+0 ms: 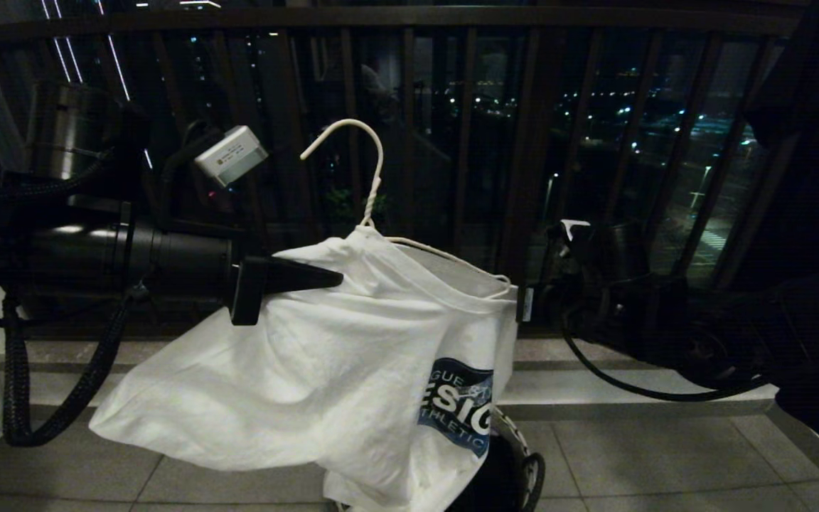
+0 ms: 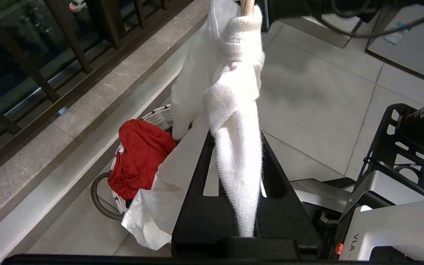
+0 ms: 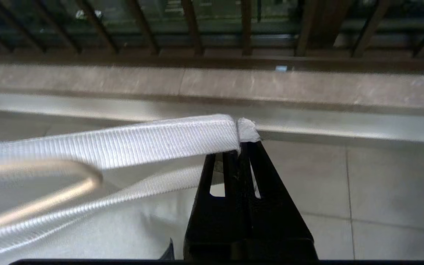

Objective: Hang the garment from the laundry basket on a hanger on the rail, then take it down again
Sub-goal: Hang the clothes on the clothes rack

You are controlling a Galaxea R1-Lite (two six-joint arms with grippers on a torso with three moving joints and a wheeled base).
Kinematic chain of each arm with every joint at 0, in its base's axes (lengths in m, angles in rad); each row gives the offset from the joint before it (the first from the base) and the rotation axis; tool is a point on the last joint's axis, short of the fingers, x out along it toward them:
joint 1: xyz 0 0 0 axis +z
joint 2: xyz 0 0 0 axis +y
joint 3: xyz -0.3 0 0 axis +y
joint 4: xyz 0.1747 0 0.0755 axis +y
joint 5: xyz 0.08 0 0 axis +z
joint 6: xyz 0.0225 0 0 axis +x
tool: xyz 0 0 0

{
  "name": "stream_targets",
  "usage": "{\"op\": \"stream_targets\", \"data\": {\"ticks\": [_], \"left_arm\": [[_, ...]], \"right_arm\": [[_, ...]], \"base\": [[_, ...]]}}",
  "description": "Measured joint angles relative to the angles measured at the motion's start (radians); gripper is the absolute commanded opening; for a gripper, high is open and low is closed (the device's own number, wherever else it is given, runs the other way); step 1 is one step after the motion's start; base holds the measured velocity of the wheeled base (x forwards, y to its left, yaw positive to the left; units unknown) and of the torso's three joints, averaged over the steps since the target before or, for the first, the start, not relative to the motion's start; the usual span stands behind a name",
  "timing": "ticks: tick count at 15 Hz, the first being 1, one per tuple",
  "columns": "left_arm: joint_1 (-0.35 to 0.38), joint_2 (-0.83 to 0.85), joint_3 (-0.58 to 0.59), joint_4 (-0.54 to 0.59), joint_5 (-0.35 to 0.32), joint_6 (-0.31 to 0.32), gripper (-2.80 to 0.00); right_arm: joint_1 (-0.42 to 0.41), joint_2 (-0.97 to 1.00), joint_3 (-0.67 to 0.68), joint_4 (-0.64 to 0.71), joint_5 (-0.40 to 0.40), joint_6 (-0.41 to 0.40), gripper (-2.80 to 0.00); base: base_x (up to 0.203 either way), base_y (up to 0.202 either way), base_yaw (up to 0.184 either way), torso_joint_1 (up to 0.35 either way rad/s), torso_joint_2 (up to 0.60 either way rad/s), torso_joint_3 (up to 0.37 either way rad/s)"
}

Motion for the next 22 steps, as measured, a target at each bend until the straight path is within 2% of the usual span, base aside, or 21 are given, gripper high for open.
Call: {"op": "stream_targets", "data": {"ticks": [4, 8, 15, 18, 22], "left_arm": [[-0.001, 0.021, -0.003, -0.008, 0.0, 0.0, -2.8], [-0.003, 0.051, 0.017, -0.103, 0.001, -0.007, -2.8], [-0.02, 0.097, 0.021, -0.133, 0.002, -0.018, -2.8], [-0.037, 0.106, 0.038, -0.216, 0.002, -0.091, -2.8], [-0.072, 0.113, 0.131, -0.475, 0.01, -0.195, -2.8]], "right_arm": [[-0.009, -0.002, -0.044, 0.001, -0.002, -0.056, -2.8], [-0.009, -0.024, -0.099, 0.032, -0.004, -0.082, -2.8], [0.003, -0.083, -0.153, 0.053, -0.003, -0.145, -2.8], [0.043, -0.096, -0.171, 0.057, -0.01, -0.149, -2.8], [0.094, -0.101, -0.253, 0.114, -0.07, -0.148, -2.8]], "base": [[0.0, 0.0, 0.0, 0.0, 0.0, 0.0], [0.0, 0.0, 0.0, 0.0, 0.0, 0.0], [0.0, 0.0, 0.0, 0.0, 0.0, 0.0], [0.0, 0.0, 0.0, 0.0, 0.0, 0.0], [0.0, 0.0, 0.0, 0.0, 0.0, 0.0]]}}
